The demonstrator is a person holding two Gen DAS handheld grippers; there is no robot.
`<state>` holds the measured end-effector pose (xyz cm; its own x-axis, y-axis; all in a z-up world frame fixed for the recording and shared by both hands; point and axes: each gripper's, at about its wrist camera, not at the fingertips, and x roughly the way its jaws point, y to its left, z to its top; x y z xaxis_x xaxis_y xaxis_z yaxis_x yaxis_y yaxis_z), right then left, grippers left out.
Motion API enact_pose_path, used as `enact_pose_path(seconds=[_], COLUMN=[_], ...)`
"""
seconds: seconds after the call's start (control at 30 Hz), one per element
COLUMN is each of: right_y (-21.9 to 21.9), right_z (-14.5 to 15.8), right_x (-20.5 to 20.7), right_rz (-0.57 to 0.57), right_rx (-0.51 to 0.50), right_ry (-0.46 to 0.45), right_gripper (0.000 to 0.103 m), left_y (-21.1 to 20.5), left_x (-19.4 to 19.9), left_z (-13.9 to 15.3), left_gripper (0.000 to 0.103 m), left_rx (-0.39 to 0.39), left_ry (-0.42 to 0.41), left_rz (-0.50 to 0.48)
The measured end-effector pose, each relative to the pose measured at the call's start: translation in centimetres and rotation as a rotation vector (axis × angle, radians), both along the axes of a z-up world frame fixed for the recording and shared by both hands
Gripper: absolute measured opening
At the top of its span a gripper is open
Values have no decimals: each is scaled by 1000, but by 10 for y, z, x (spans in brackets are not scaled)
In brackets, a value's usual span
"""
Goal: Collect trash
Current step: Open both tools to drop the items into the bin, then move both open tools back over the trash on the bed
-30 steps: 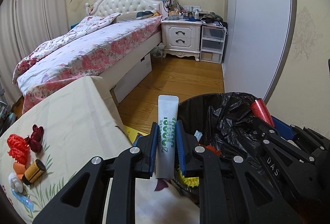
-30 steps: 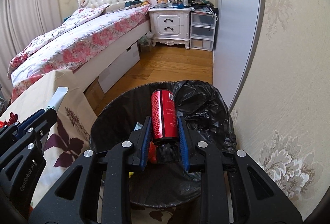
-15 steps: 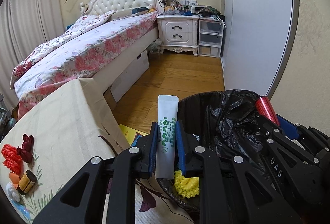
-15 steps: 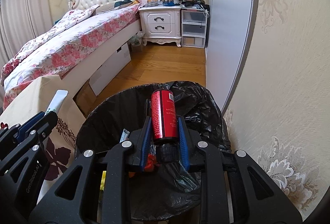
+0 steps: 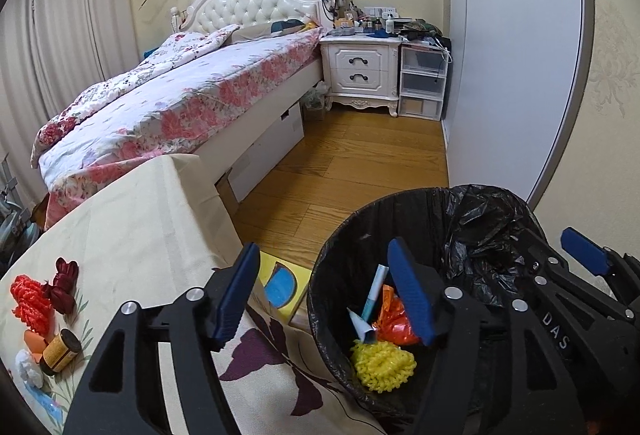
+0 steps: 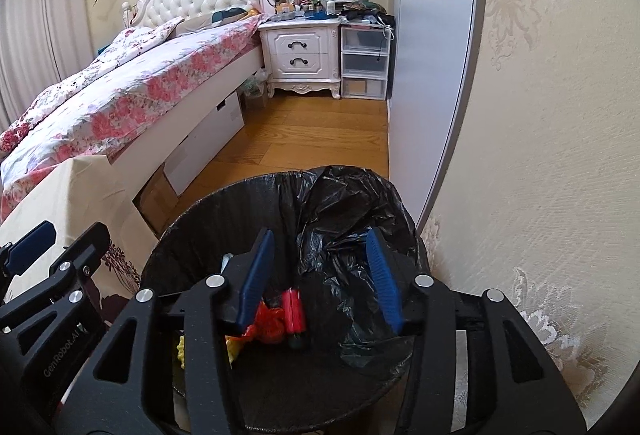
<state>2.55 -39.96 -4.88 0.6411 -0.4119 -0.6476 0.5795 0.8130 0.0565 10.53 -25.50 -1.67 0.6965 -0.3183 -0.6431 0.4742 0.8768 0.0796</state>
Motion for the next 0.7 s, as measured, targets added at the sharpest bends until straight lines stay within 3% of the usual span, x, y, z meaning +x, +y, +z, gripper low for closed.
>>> enact_pose_path(seconds=[0.37, 0.7], right_y=[10, 40], right_z=[4, 14], right_x=[-5, -7], right_rz=[10, 87], right_rx=[-18, -10], right_ry=[0, -11], right_gripper=[67, 71], left_y=[19, 75], left_x=[-5, -20], left_z=[4, 7], left_gripper=[72, 73], left_rx=[-15, -20], left_ry=[6, 25], left_rz=[50, 162])
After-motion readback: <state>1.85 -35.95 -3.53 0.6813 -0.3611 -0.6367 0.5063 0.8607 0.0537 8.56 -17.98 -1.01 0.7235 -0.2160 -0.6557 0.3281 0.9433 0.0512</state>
